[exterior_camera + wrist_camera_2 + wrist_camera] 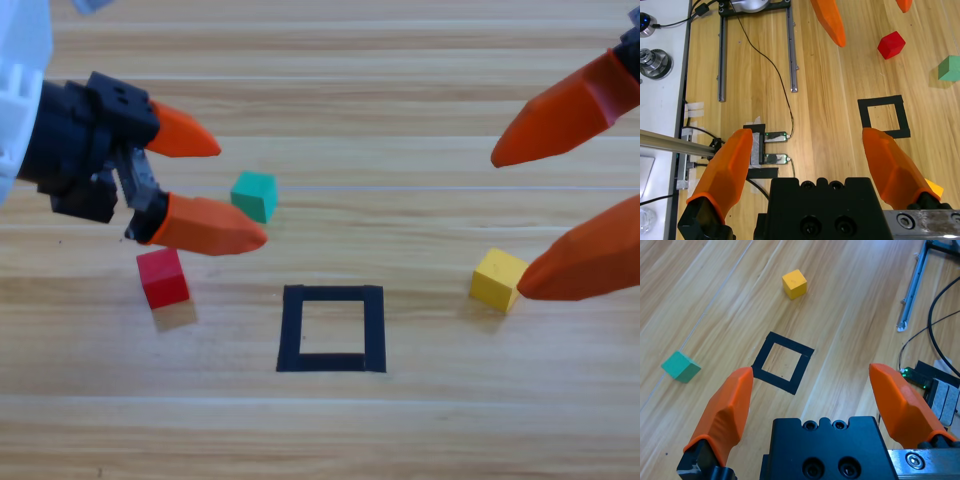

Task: Stack the blocks in the rectangular block: red at the bottom, yellow in the middle, green on top

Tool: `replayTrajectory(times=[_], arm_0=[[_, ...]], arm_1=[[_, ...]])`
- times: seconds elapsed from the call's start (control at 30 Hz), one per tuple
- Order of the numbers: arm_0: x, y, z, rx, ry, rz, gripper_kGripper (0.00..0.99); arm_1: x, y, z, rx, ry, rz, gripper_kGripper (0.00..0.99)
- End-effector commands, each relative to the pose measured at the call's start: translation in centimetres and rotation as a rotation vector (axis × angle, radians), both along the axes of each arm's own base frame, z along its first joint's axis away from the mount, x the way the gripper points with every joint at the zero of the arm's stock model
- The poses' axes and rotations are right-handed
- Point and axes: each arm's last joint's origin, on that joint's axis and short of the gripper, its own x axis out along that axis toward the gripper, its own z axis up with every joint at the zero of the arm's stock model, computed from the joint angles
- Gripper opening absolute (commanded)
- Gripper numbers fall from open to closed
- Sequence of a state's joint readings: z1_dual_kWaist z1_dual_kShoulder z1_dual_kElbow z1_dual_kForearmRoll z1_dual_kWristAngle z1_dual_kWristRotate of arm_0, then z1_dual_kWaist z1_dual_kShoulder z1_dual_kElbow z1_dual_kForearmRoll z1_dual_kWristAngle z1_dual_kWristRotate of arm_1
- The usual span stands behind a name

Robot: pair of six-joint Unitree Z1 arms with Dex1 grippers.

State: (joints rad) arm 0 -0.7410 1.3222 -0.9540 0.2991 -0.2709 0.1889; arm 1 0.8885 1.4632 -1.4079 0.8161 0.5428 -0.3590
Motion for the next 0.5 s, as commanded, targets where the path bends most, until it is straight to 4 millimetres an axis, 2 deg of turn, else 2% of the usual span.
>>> replayTrajectory(times=[0.03,0.3,0.4,0.5], arm_0=[[-1.1,0.3,-0.4,0.007,0.011,-0.009,0.990],[-1.3,0.6,-0.4,0.011,0.007,0.000,0.990],[-1.2,0.6,-0.3,0.015,0.003,0.021,0.990],[-0.6,0.3,0.9,0.025,0.004,0.070,0.990]], arm_1=[[-0.1,0.9,-1.6,-0.063,0.033,0.010,0.971],[0.6,1.1,-2.4,-0.127,0.004,-0.046,0.973],[2.2,2.0,-4.2,-0.253,-0.039,-0.163,0.973],[4.8,4.0,-6.8,-0.400,-0.078,-0.297,0.973]])
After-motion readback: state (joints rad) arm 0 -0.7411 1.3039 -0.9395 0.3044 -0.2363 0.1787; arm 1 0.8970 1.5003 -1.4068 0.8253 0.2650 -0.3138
